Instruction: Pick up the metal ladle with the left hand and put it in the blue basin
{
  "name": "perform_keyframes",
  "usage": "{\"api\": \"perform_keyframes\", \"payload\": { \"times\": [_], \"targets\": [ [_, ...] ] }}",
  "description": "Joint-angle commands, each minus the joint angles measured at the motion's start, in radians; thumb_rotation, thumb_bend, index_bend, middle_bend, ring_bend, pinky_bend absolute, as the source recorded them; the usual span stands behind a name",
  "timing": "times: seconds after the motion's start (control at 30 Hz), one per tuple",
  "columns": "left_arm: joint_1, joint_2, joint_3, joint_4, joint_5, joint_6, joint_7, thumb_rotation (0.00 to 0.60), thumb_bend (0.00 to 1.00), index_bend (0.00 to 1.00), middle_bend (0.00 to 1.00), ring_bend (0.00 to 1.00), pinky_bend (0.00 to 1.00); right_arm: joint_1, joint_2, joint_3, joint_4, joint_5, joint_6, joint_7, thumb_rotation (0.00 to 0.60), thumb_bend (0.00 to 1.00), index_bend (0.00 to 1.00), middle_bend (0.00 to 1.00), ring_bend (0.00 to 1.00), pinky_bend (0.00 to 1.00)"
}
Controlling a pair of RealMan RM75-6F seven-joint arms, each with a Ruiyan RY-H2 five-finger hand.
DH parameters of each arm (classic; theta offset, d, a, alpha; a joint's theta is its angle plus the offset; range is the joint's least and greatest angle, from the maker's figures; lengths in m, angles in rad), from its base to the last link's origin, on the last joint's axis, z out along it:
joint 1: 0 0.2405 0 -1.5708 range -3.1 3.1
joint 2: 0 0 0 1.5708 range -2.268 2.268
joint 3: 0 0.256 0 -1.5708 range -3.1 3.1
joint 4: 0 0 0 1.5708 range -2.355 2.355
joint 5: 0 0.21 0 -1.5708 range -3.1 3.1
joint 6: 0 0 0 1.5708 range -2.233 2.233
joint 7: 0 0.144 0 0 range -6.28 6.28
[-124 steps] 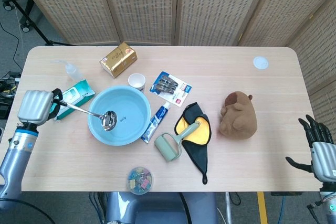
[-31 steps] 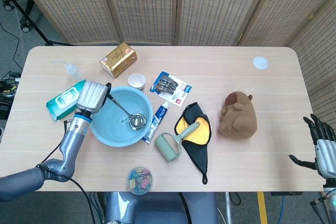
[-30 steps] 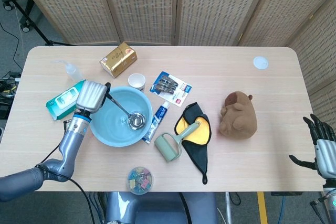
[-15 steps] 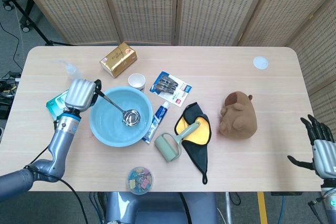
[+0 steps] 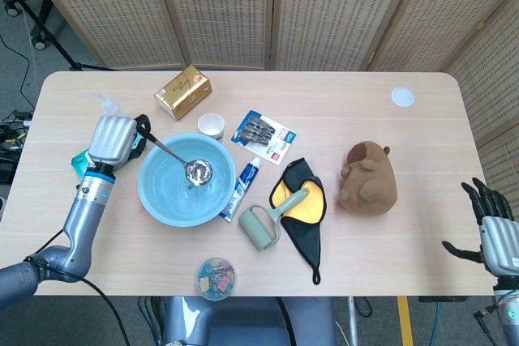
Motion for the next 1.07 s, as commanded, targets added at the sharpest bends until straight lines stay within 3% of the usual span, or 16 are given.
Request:
{"api": "perform_keyframes", "payload": {
  "times": [0.03,1.07],
  "targets": [
    [0.003,0.014,-0.004,-0.017,-0.001,0.007,-0.003,0.600,0.62,0.92,0.95,0.80,0.73,0.000,0.000,-0.001,0.000,-0.002,0.001,-0.001,0.600,0.00,0.00,0.00,0.00,0.00],
    [0.041,0.152,-0.023,-0.196,-0.017,0.043,-0.068,0.600,0.62,0.92,0.95,0.80,0.73,-0.004,0.007,-0.007,-0.019,-0.027,0.020,-0.003,0.600,0.00,0.00,0.00,0.00,0.00]
  ]
}}
